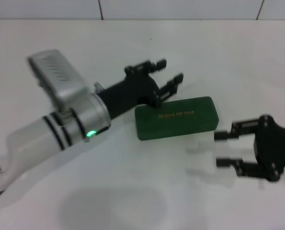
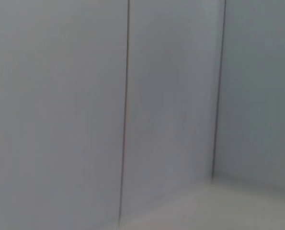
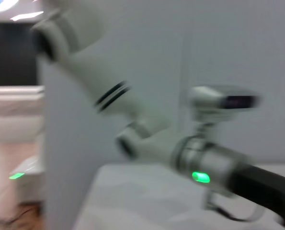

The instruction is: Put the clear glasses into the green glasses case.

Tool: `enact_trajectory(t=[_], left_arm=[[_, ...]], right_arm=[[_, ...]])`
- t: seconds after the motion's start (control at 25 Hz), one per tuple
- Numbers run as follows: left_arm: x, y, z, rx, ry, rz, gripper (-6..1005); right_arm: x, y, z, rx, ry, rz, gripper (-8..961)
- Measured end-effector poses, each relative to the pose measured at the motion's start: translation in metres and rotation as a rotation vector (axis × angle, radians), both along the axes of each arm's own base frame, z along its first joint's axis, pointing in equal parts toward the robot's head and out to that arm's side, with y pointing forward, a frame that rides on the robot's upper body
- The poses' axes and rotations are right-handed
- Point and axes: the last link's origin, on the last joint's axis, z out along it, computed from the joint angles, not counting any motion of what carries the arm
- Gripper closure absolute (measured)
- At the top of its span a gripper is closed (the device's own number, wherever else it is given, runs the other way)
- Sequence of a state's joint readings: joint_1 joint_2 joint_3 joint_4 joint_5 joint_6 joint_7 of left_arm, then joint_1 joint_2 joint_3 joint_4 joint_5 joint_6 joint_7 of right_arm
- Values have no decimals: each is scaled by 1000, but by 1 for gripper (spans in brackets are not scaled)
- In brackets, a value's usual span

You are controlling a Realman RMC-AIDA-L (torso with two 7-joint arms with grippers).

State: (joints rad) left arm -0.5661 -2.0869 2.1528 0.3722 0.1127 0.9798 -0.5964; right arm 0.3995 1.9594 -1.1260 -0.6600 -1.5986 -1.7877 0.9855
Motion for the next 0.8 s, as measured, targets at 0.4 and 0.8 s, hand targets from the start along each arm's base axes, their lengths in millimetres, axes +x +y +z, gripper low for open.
enact_trajectory(t=[0.4, 0.8], left_arm=[[-25, -30, 69, -87, -180, -199, 449], [-56, -67, 62, -127, -86, -232, 449]], right_arm=[[-5, 16, -5, 156, 93, -50, 491], [-15, 26, -8, 182, 93, -5, 489]])
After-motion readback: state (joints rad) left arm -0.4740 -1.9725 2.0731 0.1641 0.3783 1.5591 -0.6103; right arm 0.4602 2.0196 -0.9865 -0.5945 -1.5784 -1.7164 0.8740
